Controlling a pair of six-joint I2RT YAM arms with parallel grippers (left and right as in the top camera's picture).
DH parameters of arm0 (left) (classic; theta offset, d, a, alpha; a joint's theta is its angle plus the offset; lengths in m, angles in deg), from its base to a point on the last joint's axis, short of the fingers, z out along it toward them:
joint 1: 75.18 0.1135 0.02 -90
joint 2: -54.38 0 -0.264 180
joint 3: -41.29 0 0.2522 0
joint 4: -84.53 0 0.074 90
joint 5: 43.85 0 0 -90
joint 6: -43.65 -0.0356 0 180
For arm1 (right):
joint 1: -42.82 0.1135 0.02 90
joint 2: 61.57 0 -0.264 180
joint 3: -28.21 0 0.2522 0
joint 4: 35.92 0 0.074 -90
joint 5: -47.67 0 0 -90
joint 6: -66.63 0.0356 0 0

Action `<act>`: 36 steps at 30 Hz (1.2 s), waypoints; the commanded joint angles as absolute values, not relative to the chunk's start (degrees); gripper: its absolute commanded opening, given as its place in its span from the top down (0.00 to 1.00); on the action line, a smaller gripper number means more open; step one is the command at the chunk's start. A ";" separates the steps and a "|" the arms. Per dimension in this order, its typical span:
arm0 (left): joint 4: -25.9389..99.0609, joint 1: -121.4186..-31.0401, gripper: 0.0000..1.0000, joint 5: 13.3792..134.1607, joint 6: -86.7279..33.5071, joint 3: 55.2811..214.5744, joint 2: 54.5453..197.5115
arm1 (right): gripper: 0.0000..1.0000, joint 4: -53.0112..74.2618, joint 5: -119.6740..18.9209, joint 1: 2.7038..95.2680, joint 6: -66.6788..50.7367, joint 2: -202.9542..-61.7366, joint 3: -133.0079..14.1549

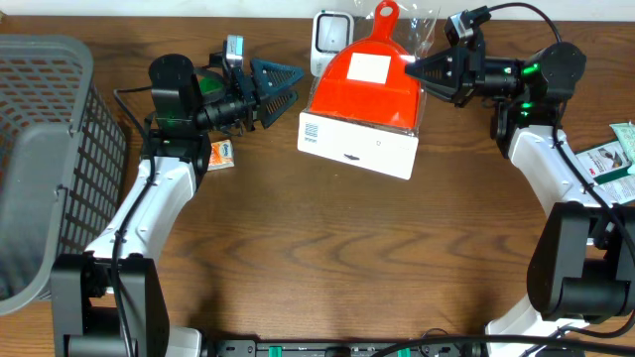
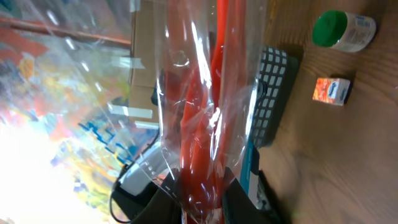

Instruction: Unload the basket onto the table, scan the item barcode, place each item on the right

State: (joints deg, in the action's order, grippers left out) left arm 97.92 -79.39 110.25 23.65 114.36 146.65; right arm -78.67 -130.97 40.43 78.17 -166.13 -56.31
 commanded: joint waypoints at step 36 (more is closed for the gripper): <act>93.44 -79.32 0.27 110.21 20.50 114.82 146.02 | 0.99 -0.47 -65.58 31.93 25.10 -166.08 -56.57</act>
